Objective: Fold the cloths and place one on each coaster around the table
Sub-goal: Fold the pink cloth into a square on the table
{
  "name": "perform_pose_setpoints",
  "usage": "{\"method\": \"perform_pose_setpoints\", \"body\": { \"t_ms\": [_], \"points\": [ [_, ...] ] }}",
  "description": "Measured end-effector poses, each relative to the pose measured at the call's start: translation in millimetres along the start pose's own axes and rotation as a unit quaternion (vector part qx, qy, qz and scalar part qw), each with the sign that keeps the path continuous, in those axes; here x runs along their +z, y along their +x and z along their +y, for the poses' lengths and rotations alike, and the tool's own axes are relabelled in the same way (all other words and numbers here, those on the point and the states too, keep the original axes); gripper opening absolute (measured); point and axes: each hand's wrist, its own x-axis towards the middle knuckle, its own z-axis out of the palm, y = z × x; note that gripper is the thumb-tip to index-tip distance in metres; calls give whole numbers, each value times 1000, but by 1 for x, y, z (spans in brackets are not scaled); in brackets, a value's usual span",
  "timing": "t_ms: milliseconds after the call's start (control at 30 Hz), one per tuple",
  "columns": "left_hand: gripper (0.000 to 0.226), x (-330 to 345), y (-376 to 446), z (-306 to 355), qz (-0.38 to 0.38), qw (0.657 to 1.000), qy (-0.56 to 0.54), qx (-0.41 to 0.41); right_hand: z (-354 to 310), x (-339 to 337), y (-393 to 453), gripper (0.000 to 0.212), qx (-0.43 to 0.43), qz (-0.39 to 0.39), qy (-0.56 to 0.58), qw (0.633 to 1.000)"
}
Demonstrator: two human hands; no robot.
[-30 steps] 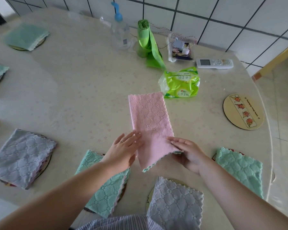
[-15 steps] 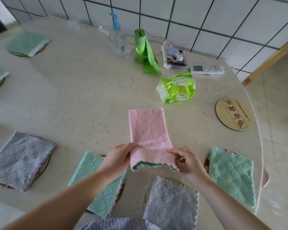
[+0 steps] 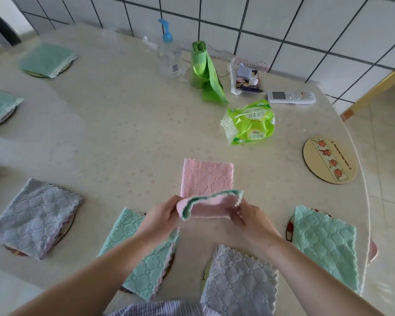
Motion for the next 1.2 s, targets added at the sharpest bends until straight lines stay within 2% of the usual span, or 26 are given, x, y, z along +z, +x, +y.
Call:
{"method": "perform_pose_setpoints", "body": {
  "t_ms": [67,167,267,467,667,800,867,933,967,1033,1100,1200],
  "points": [
    [14,0,8,1,19,1000,-18,-14,0,-2,6,15,-9,24,33,999],
    [20,1,23,2,41,997,-49,-39,2,-4,14,29,26,41,93,994],
    [22,1,42,2,58,994,-51,-76,6,-3,25,31,72,58,130,987],
    [30,2,67,3,50,992,-8,-114,6,-3,43,19,106,58,137,983],
    [30,4,71,1,65,990,0,-126,3,-5,53,21,125,50,110,985],
    [32,3,68,8,99,985,-55,-131,0,-6,57,19,155,46,136,977],
    [34,1,60,9,156,985,-19,-76,-1,-6,53,19,171,76,134,973],
    [39,2,53,6,166,984,47,36,-4,-7,45,15,167,131,110,971],
    [45,4,51,5,146,981,86,90,-5,-5,41,13,142,156,90,973],
    [55,9,53,-2,100,964,180,169,-7,1,38,15,40,190,24,981],
    [53,15,60,-11,74,940,257,210,-7,11,42,31,-54,186,-58,979],
    [51,18,71,-17,44,913,329,238,-9,20,55,48,-106,151,-159,970]
  ]
}}
